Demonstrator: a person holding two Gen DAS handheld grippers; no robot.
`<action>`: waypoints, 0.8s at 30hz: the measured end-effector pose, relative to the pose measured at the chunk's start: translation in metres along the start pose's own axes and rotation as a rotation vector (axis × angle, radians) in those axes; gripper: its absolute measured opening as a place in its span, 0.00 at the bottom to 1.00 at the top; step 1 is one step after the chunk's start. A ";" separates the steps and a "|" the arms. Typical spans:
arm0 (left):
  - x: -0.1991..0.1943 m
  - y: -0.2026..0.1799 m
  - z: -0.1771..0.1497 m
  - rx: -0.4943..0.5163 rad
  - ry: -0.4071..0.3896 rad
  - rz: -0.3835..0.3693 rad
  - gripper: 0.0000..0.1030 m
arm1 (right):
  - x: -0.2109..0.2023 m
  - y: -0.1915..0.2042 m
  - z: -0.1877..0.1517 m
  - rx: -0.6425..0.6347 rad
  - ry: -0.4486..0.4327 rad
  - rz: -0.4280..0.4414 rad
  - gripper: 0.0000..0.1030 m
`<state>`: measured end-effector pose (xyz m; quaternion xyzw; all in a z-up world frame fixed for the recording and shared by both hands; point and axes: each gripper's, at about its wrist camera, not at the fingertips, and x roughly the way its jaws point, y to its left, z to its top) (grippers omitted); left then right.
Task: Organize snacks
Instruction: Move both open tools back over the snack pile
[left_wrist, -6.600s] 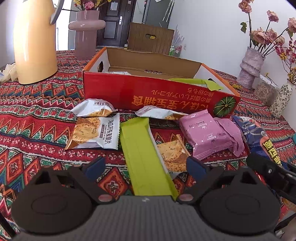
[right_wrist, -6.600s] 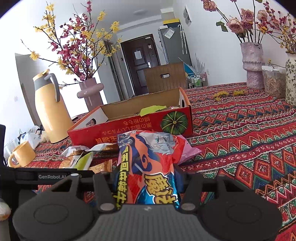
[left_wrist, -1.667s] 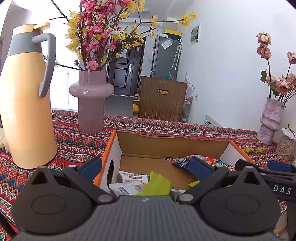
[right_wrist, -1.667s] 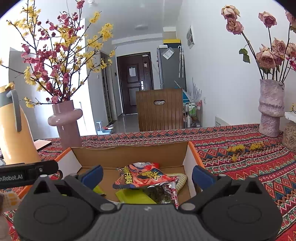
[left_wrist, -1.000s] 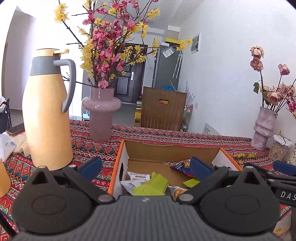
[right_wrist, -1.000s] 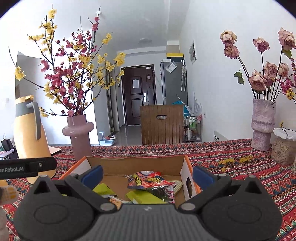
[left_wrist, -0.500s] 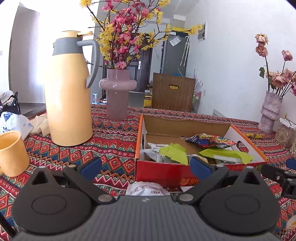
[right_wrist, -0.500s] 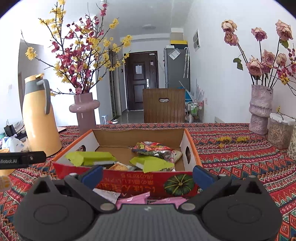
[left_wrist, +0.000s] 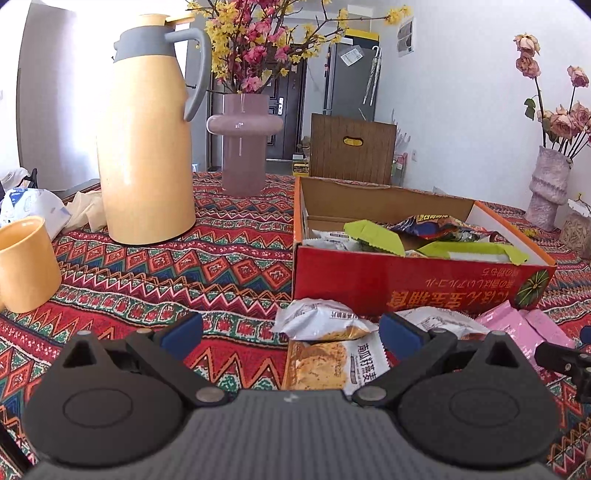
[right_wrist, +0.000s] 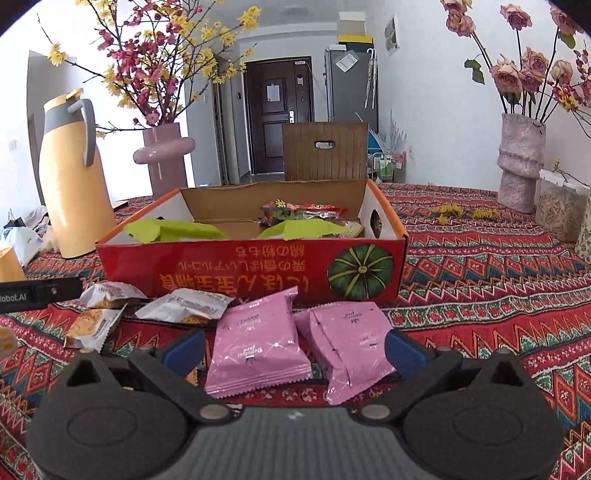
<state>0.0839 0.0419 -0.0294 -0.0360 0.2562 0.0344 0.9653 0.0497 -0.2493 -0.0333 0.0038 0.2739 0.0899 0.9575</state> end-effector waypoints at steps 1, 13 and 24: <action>0.003 0.000 -0.003 0.005 0.004 0.002 1.00 | 0.001 -0.001 -0.001 0.003 0.005 -0.002 1.00; 0.003 -0.002 -0.006 0.007 0.002 -0.033 1.00 | 0.008 -0.003 -0.003 0.011 0.027 -0.002 1.00; 0.001 0.003 -0.006 -0.024 -0.009 -0.047 1.00 | 0.005 -0.003 -0.002 0.004 0.023 -0.008 1.00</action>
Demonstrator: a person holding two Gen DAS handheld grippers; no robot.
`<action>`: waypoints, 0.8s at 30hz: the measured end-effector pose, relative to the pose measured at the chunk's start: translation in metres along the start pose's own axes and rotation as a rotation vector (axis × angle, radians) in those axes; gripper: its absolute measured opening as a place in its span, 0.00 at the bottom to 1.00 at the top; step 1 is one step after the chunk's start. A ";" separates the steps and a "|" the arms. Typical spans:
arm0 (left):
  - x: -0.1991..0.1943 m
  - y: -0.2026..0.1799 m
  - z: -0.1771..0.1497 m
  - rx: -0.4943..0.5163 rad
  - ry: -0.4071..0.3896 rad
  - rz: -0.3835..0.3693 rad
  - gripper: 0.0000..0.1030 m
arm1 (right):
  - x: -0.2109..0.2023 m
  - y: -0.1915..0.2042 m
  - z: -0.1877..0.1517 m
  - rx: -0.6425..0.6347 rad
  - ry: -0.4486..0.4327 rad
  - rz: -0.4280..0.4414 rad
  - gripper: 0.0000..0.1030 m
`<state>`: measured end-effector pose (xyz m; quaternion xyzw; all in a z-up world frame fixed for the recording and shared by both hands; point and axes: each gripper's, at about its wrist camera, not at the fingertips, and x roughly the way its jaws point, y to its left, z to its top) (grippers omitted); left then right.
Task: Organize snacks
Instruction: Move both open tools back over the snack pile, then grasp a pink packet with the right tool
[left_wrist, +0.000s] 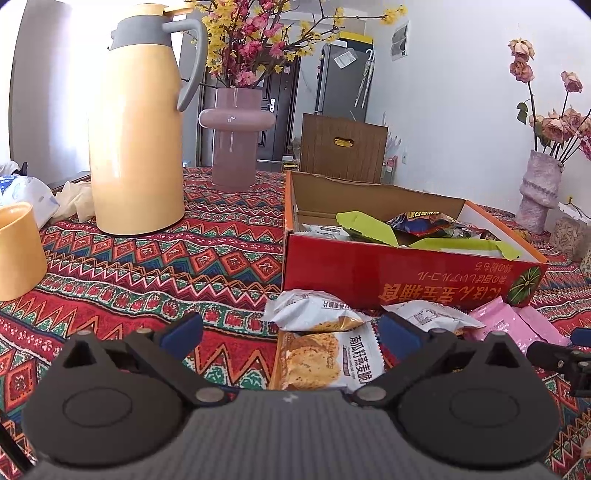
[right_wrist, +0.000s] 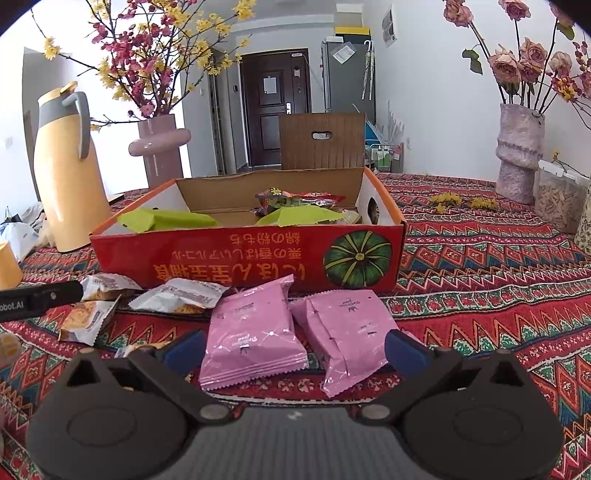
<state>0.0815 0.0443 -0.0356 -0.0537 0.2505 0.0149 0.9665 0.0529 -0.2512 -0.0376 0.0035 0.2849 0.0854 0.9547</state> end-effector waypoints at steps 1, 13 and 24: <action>0.000 -0.001 0.000 0.002 0.001 0.001 1.00 | 0.000 -0.001 0.000 0.000 0.001 -0.003 1.00; 0.002 0.000 0.000 -0.002 0.011 0.002 1.00 | 0.015 0.014 0.014 -0.083 -0.002 0.016 0.85; 0.002 0.000 0.000 -0.004 0.013 -0.001 1.00 | 0.040 0.041 0.017 -0.202 0.068 0.050 0.58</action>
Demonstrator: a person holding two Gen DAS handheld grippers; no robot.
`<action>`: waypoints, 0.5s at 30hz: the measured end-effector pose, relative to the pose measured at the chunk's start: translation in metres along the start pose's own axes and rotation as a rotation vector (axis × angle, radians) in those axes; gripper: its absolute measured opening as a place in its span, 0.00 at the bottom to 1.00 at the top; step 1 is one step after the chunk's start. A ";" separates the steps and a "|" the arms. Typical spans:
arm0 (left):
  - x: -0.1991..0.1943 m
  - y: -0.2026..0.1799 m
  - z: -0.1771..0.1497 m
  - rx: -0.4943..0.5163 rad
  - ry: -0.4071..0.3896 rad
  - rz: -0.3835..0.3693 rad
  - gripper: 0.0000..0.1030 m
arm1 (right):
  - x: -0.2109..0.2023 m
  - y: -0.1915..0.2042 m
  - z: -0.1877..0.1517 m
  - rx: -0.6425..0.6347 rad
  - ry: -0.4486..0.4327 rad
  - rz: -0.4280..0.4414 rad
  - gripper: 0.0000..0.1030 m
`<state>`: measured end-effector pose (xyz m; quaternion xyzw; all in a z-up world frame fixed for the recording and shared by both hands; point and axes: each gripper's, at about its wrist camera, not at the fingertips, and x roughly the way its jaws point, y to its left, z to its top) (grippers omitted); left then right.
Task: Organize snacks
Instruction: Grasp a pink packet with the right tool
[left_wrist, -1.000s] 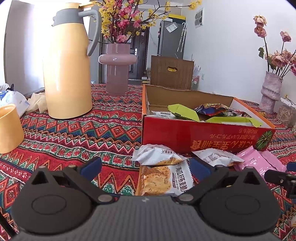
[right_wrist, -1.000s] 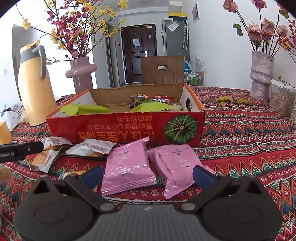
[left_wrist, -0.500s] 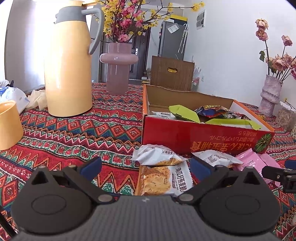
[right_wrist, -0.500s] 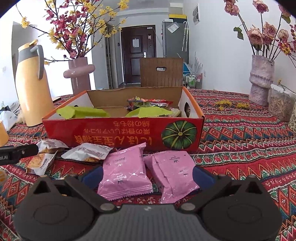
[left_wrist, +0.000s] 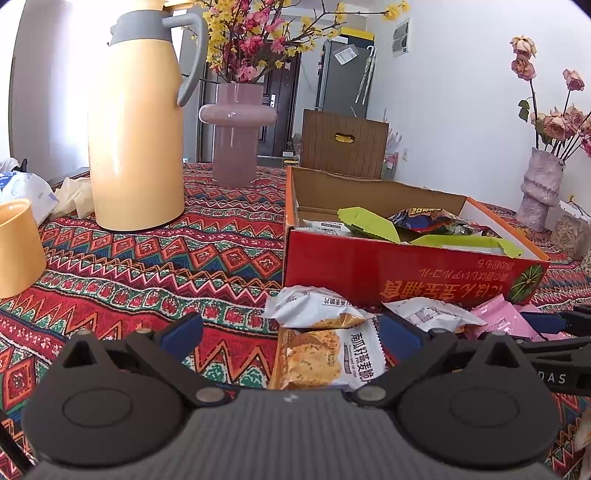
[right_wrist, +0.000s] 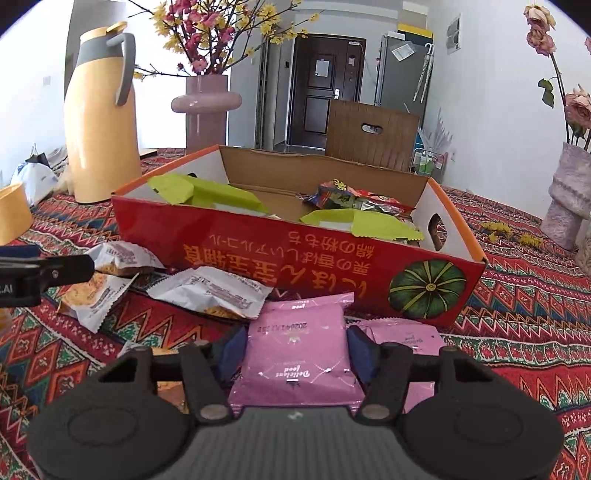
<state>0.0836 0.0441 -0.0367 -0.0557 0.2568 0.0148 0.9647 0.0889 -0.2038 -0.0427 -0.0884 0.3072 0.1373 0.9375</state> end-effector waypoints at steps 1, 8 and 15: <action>0.000 0.000 0.000 0.000 0.000 -0.001 1.00 | 0.001 0.000 0.000 0.000 0.003 0.000 0.58; 0.000 0.000 0.000 -0.003 0.001 -0.002 1.00 | 0.011 0.000 -0.003 0.003 0.042 0.005 0.59; 0.001 0.001 0.000 -0.011 0.007 -0.003 1.00 | 0.003 -0.002 -0.004 0.016 0.021 0.007 0.59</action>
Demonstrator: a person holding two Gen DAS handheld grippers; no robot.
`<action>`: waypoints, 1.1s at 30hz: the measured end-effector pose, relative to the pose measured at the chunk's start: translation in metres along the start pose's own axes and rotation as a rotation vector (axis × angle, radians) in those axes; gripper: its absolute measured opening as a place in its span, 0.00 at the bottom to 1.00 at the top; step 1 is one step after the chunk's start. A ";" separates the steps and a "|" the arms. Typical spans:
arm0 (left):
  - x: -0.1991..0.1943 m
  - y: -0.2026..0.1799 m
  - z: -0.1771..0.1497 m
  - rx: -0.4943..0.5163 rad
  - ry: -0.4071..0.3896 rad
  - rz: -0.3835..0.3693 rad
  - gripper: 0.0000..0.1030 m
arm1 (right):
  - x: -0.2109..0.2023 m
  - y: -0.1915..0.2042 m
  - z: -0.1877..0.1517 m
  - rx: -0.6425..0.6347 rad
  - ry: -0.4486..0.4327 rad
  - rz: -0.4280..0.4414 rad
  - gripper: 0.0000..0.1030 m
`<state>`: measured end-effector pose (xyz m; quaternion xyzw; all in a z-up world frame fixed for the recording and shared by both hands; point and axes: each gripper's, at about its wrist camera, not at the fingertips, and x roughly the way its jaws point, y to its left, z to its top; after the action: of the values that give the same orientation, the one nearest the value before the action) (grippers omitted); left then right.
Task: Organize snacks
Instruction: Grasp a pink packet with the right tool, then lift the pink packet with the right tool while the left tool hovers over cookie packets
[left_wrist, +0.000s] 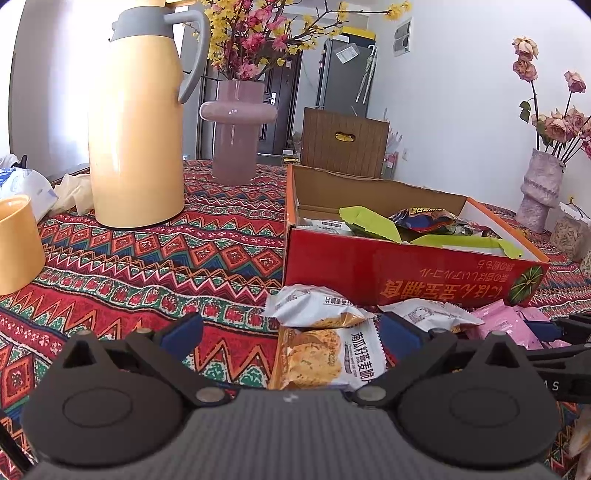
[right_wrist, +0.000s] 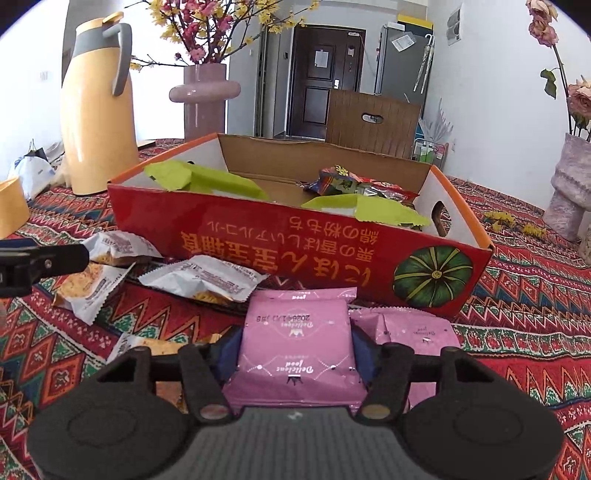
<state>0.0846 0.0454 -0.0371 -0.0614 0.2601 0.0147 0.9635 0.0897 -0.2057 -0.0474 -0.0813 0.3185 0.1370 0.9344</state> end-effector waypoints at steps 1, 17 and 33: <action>0.000 0.000 0.000 -0.001 0.001 0.001 1.00 | -0.003 -0.001 0.000 0.007 -0.009 -0.001 0.59; 0.005 -0.001 0.002 0.001 0.024 0.050 1.00 | -0.062 -0.025 -0.015 0.130 -0.150 -0.008 0.59; -0.008 -0.057 0.003 0.072 0.114 -0.007 1.00 | -0.081 -0.052 -0.043 0.204 -0.173 0.001 0.59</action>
<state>0.0828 -0.0108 -0.0240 -0.0283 0.3145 -0.0017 0.9488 0.0201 -0.2822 -0.0275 0.0267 0.2489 0.1108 0.9618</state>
